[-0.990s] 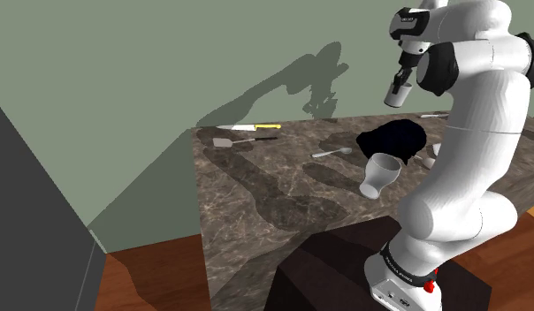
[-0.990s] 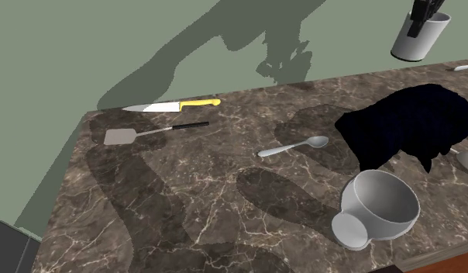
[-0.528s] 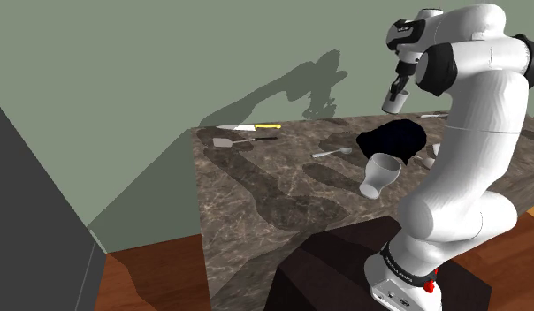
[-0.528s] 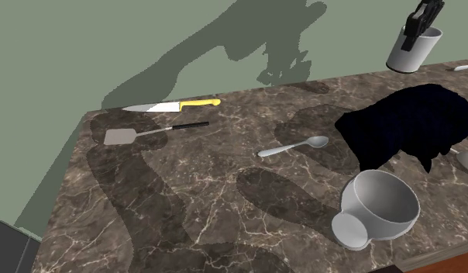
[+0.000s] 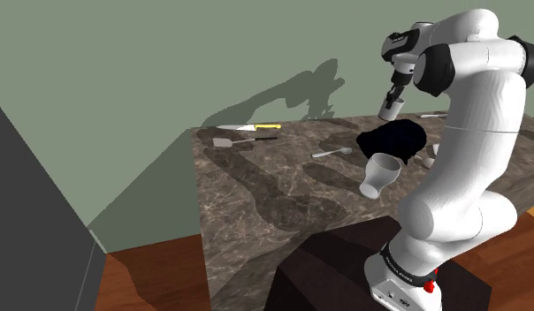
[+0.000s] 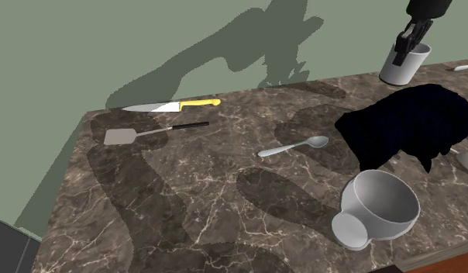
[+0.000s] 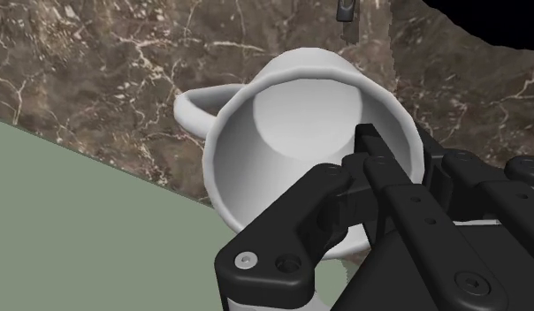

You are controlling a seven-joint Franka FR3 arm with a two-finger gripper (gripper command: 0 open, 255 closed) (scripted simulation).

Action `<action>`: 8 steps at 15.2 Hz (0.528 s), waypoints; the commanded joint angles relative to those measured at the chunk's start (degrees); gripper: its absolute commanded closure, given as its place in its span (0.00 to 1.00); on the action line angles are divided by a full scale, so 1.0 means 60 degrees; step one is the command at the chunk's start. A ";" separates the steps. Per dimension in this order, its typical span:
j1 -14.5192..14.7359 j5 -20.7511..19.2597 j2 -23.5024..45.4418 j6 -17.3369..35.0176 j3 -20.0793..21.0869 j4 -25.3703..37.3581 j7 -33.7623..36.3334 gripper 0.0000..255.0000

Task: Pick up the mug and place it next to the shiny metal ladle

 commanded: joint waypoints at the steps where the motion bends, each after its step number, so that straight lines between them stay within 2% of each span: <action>1: 0.0023 0.0018 0.0033 0.0254 0.0017 -0.0218 0.0009 1.00; 8: 0.0026 0.0132 0.0249 0.1048 0.0083 -0.0819 -0.0030 1.00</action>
